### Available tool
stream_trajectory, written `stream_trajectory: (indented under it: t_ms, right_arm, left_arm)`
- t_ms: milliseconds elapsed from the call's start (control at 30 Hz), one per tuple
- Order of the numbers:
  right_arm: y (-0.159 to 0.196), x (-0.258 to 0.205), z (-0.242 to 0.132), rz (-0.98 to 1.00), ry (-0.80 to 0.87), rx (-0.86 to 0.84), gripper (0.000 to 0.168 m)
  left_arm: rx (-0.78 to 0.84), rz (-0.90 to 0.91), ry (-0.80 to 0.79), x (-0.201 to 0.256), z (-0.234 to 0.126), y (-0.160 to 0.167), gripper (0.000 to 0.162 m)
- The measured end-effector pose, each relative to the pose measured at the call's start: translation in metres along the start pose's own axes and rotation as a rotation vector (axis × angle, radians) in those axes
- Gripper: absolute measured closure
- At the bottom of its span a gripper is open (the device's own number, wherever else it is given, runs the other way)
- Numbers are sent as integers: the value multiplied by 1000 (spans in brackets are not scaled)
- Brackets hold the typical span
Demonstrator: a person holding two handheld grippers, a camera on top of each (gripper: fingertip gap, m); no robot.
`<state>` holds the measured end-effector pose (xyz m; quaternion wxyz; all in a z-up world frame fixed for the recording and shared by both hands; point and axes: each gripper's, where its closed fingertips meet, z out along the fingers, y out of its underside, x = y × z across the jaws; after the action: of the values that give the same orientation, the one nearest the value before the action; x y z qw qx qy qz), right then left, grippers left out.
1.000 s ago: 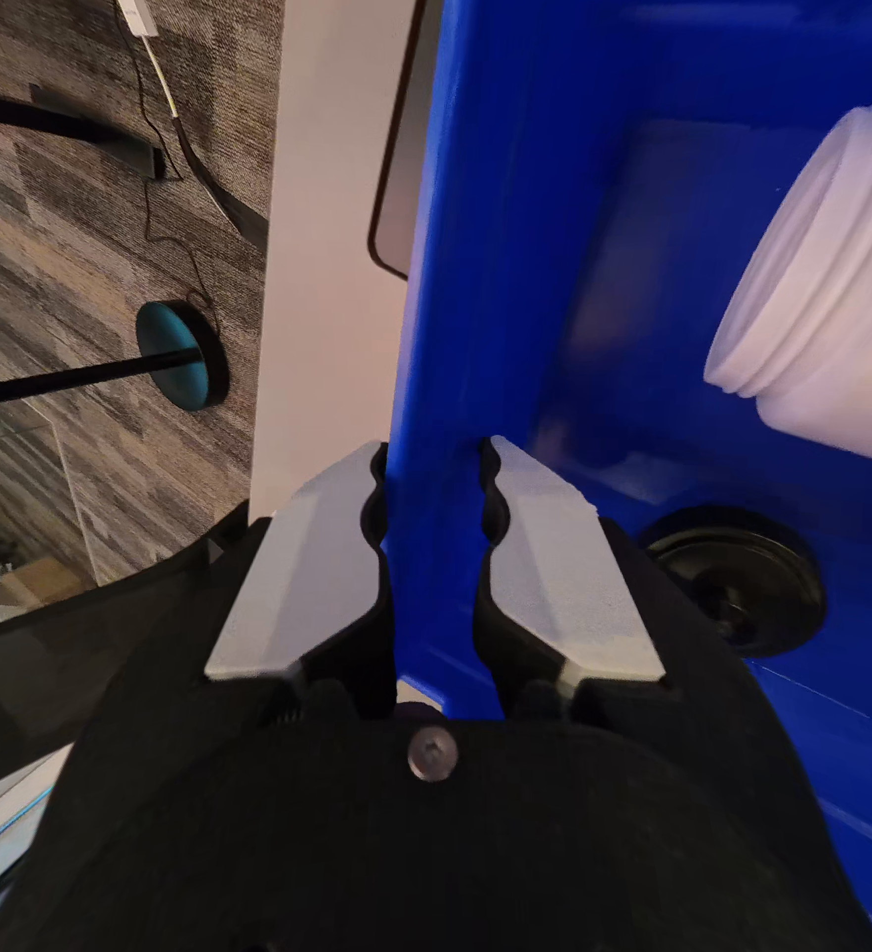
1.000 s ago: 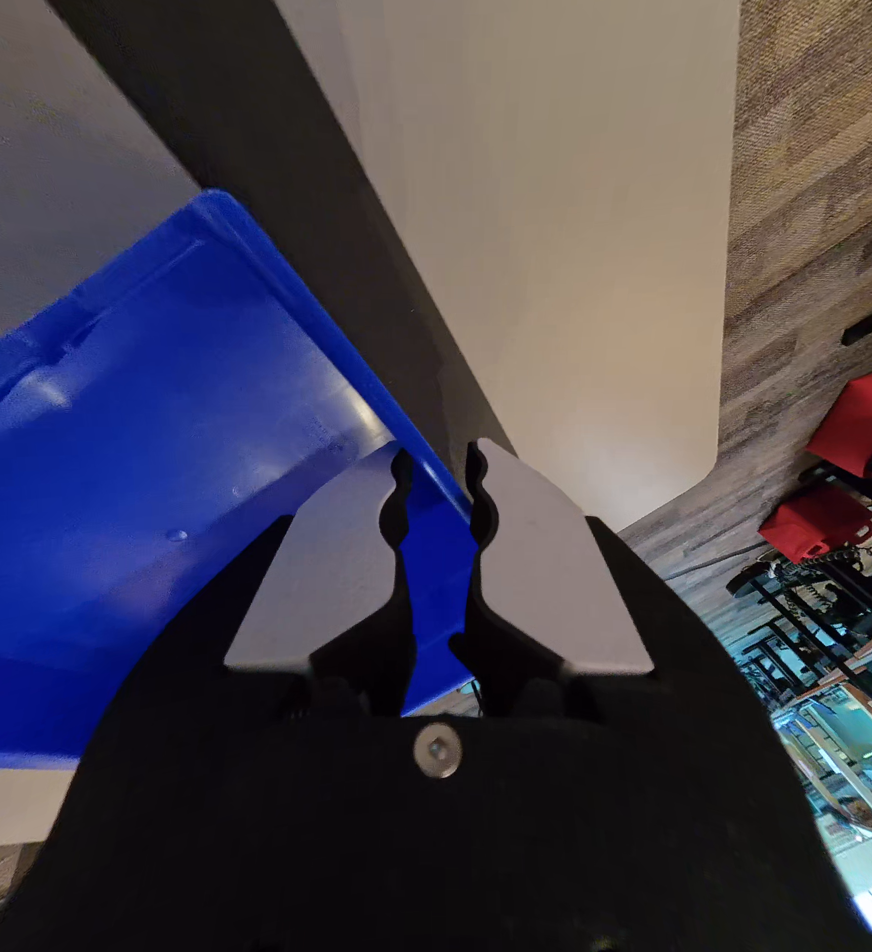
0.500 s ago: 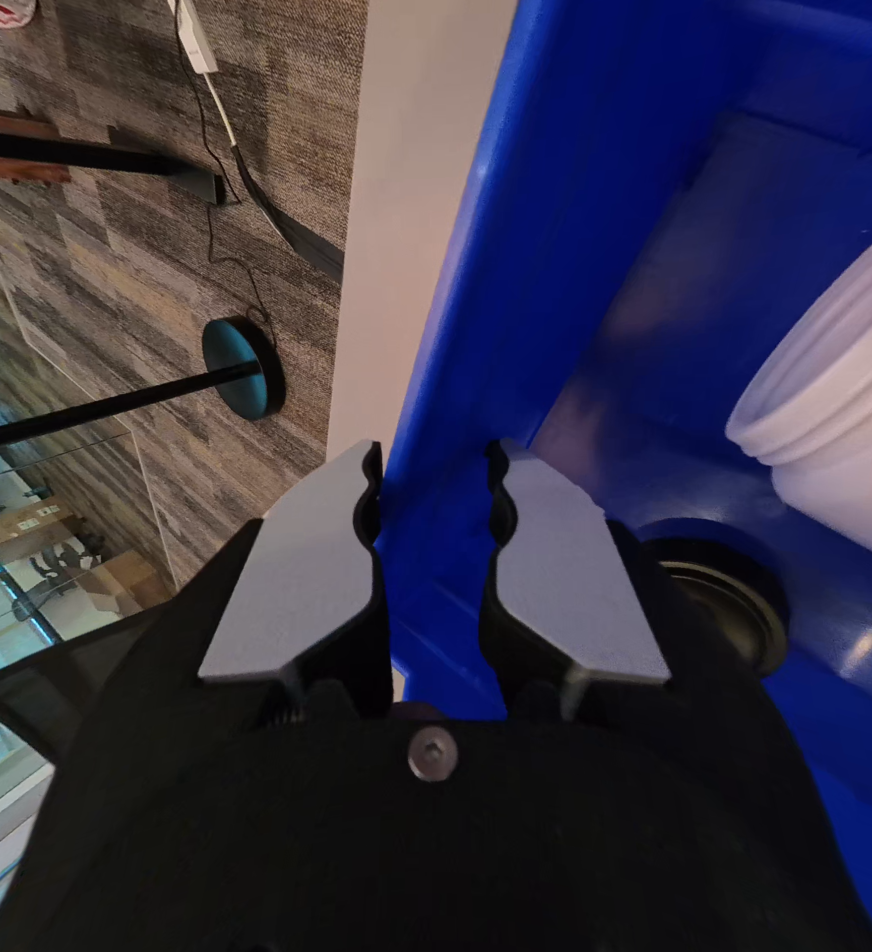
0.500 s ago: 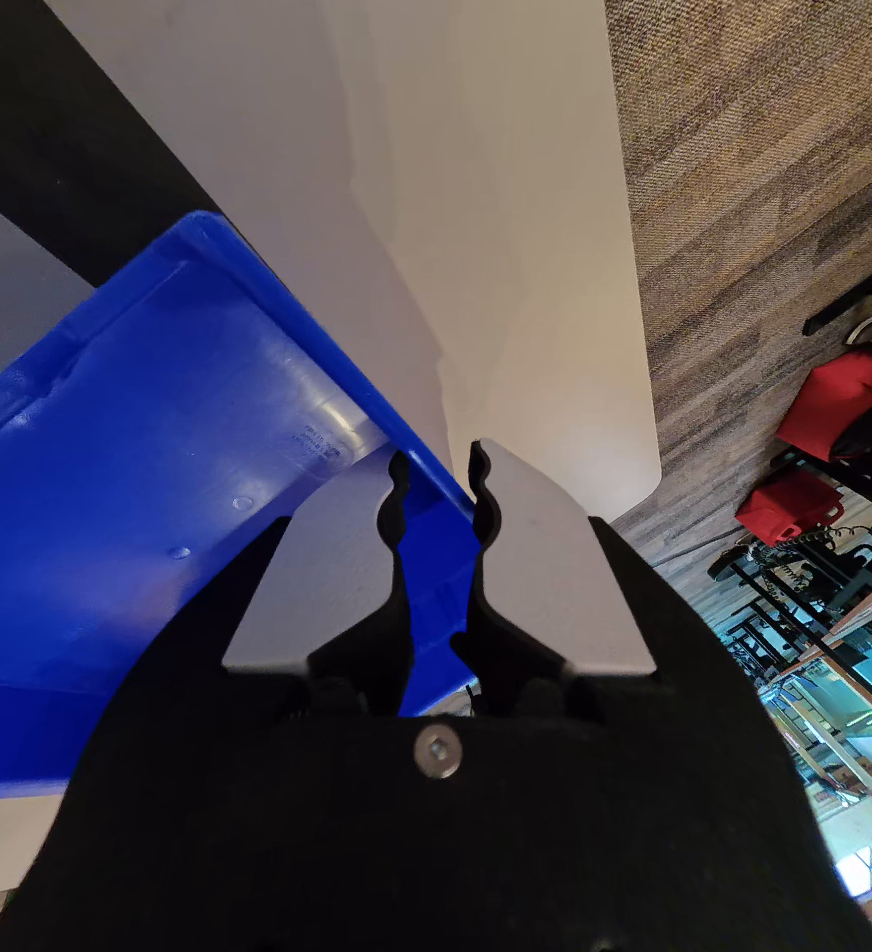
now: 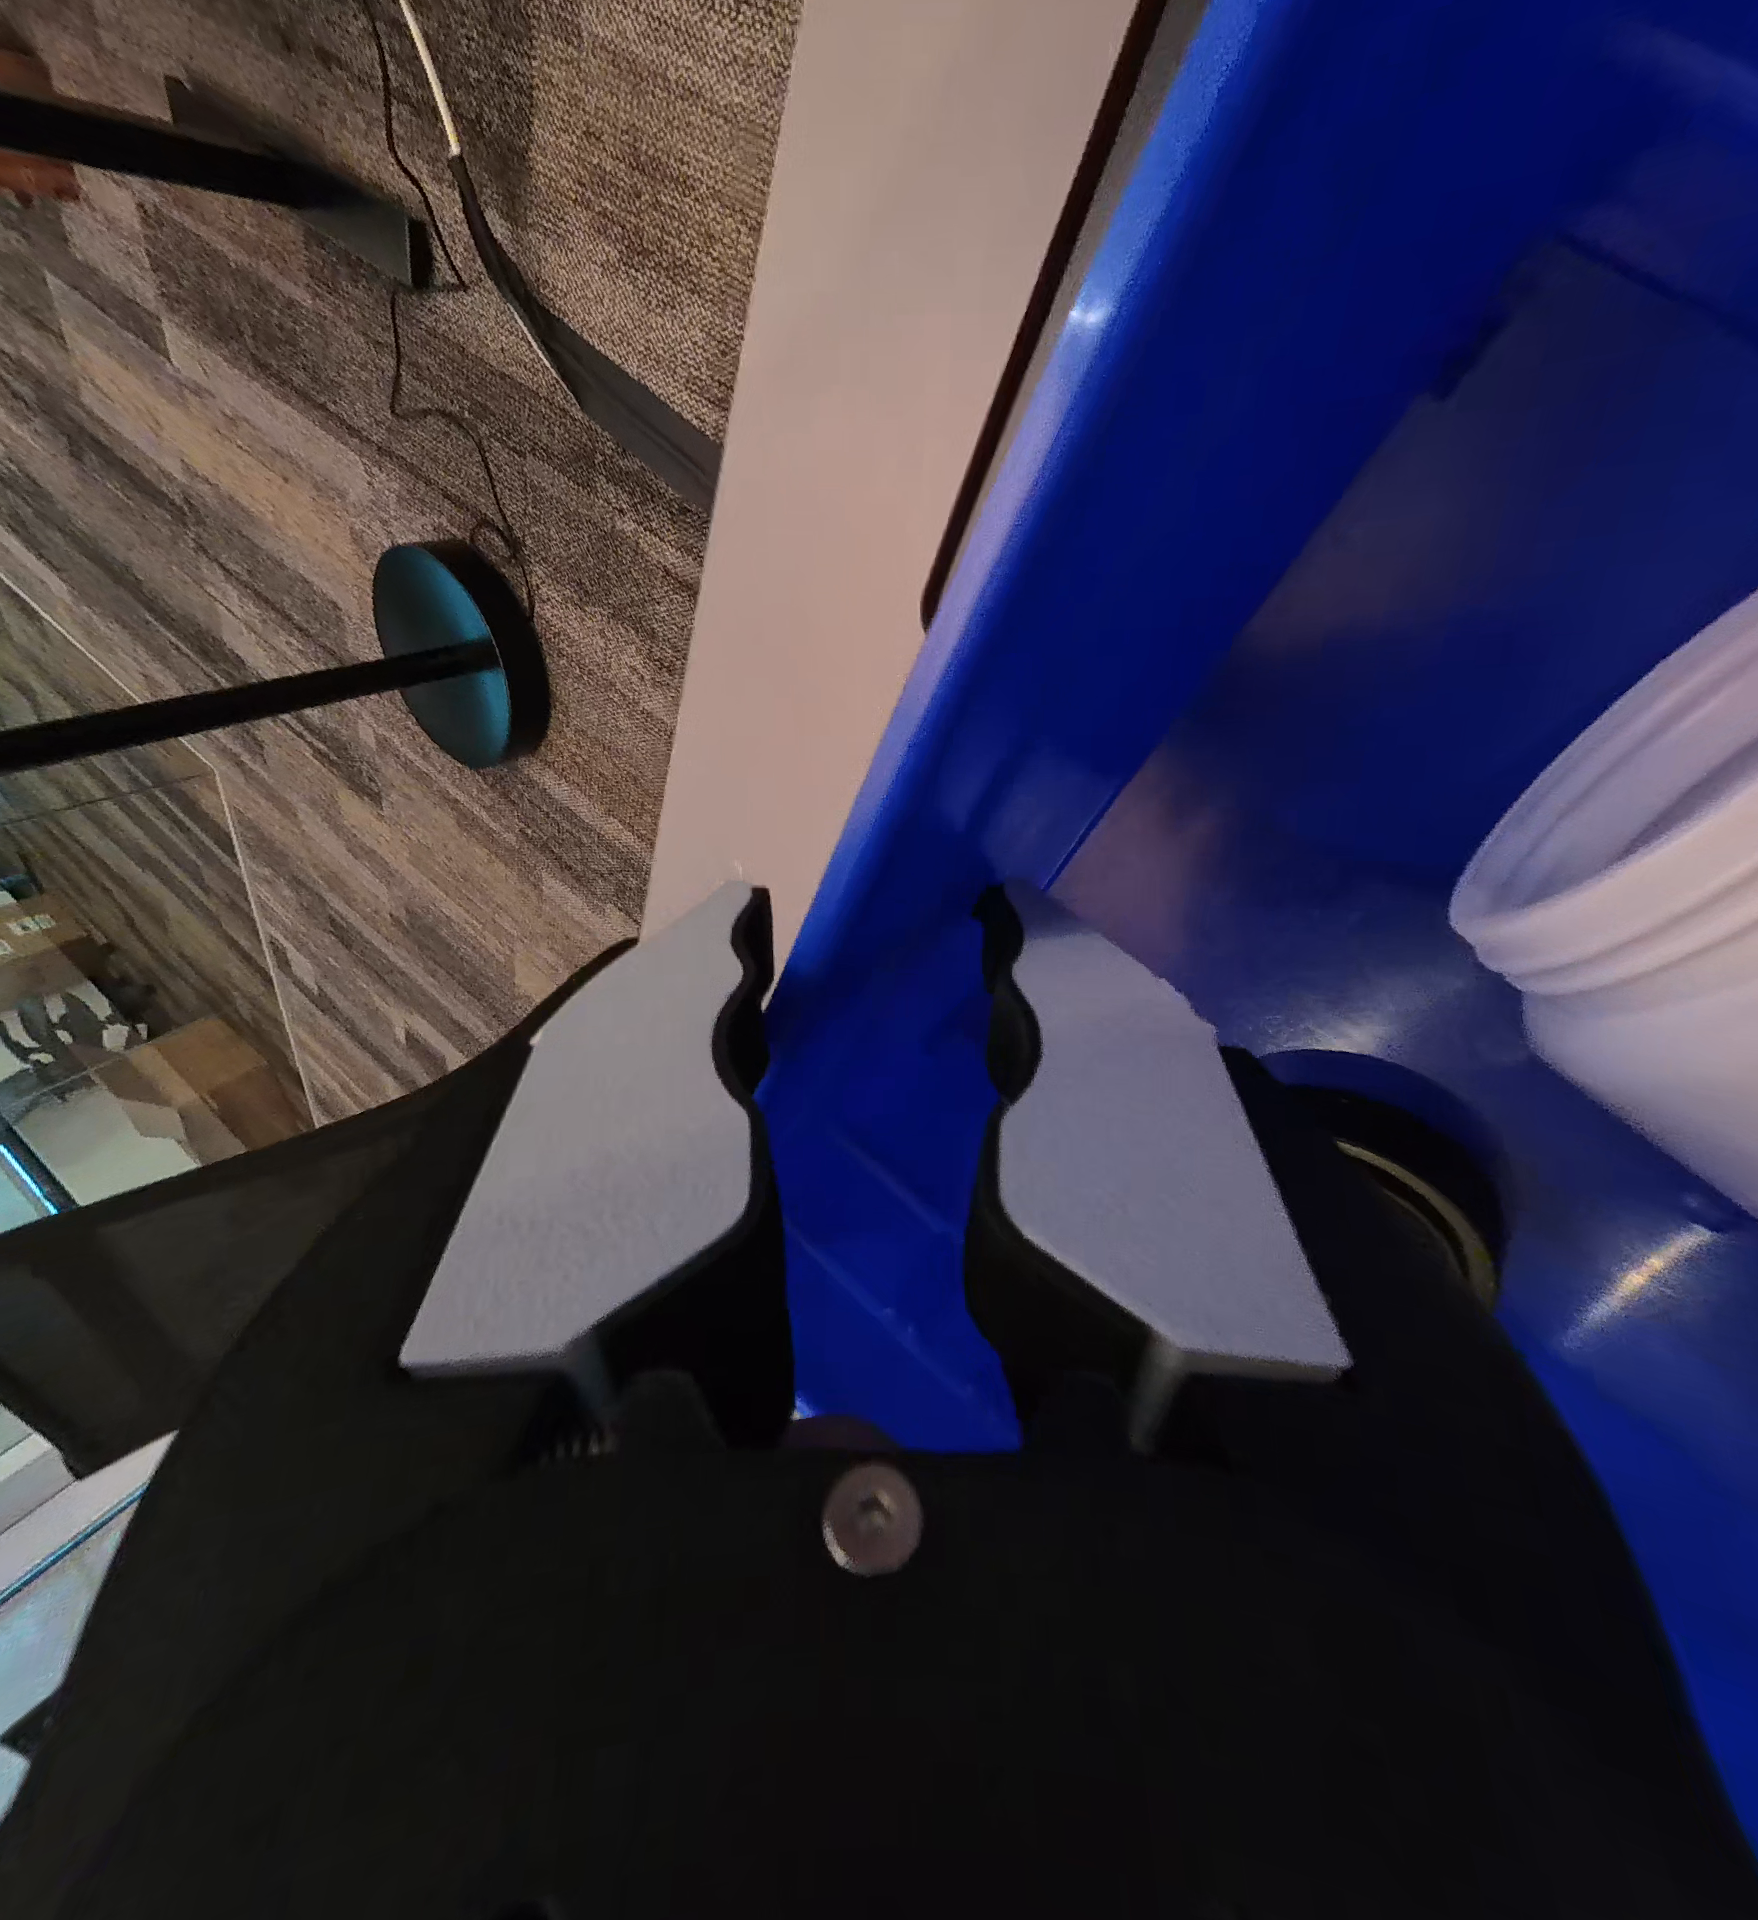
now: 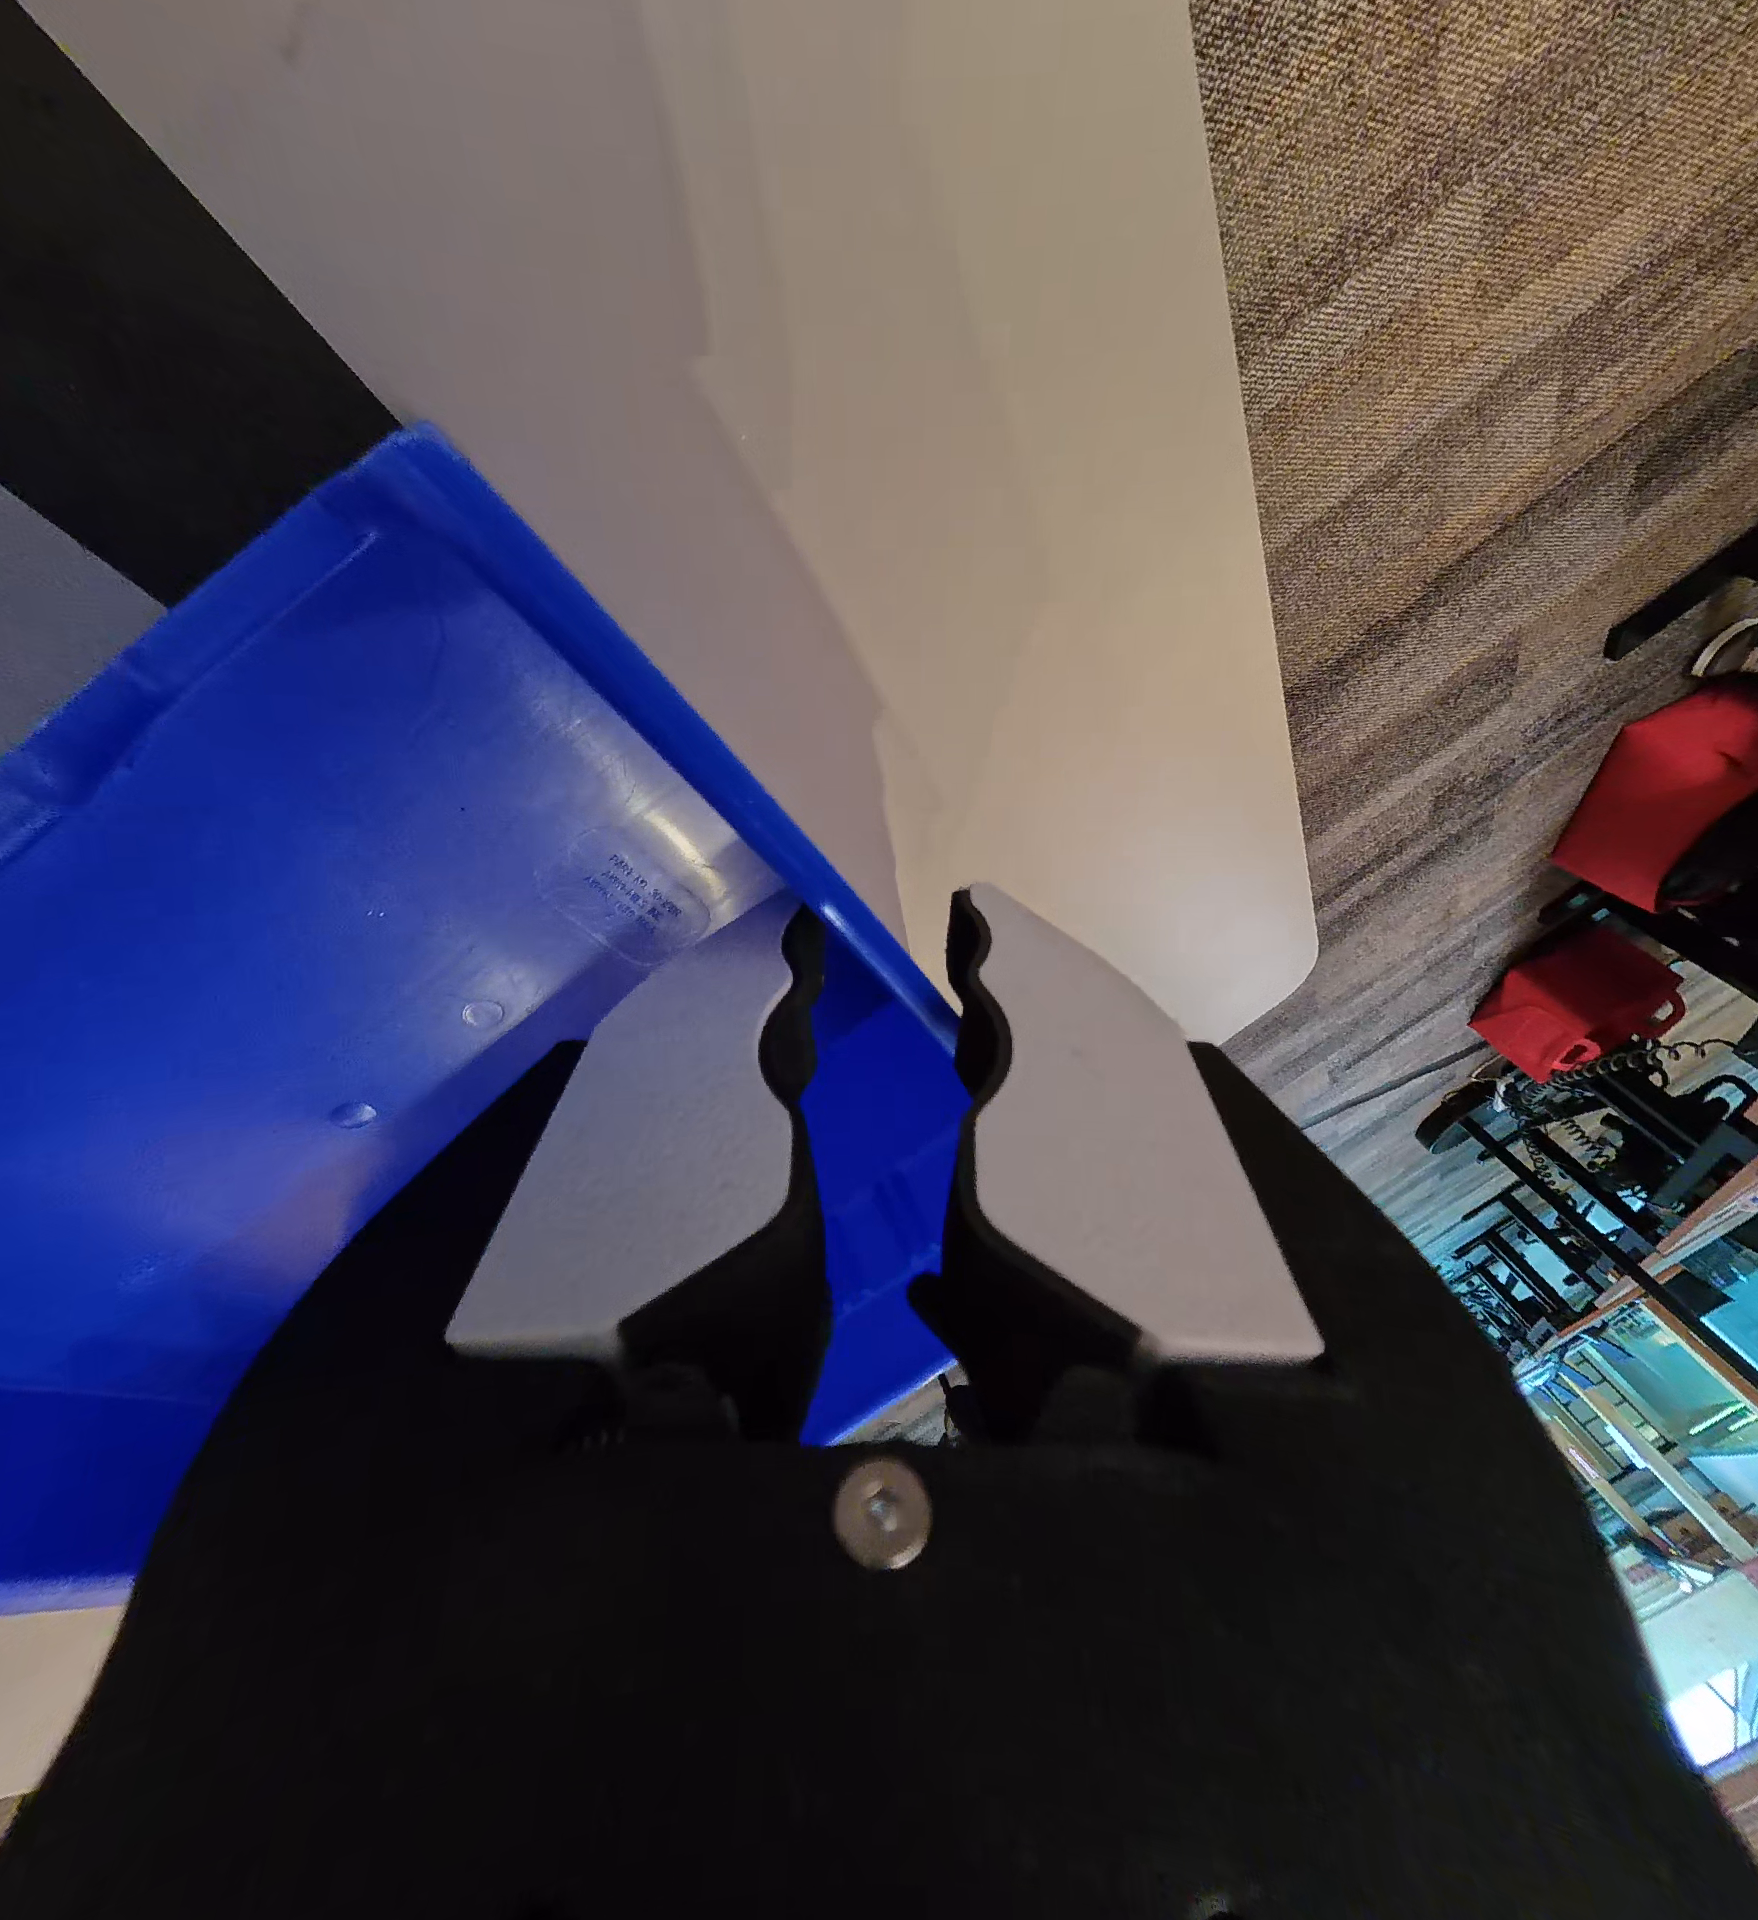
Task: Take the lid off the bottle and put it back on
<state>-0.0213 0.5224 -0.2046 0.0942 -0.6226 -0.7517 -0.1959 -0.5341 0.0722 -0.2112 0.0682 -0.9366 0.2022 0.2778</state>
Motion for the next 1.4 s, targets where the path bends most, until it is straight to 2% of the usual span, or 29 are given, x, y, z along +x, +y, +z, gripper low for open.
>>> stream_trajectory:
  t_ms: [500,567,633,733,800,933,1000,1133,1233,1300,1367,1400]
  right_arm:
    - [0,2,1,8,44,8,143]
    - [1,5,0,16,99,15,134]
    - [2,19,-12,33,236,67,100]
    - [2,16,-53,97,296,220,104]
    - [5,4,-89,145,316,347,100]
    - [18,-47,-159,218,309,592,89]
    - [22,-86,-191,216,288,708,90]
    - [15,-190,-237,118,184,911,96]
    - [-5,-268,-250,45,43,1009,88]
    - [-20,-311,-247,19,-51,1051,79]
    - [-35,-333,-230,19,-73,1065,75]
    - [-43,-342,-220,31,-108,1085,75]
  left_arm:
    - [-63,-75,20,9,-7,11,120]
    - [-85,-109,-18,4,-10,18,95]
    - [-58,-177,-46,-3,-22,23,71]
    - [59,-288,-93,-10,-58,31,69]
    - [177,-360,-140,-8,-90,37,72]
    - [431,-459,-120,34,-162,46,73]
    - [544,-462,-113,64,-203,44,75]
    - [788,-462,51,154,-273,8,81]
    - [862,-358,99,218,-301,-29,76]
    - [928,-308,205,262,-314,-62,75]
    - [919,-310,200,284,-307,-88,71]
    - [942,-324,251,298,-304,-104,70]
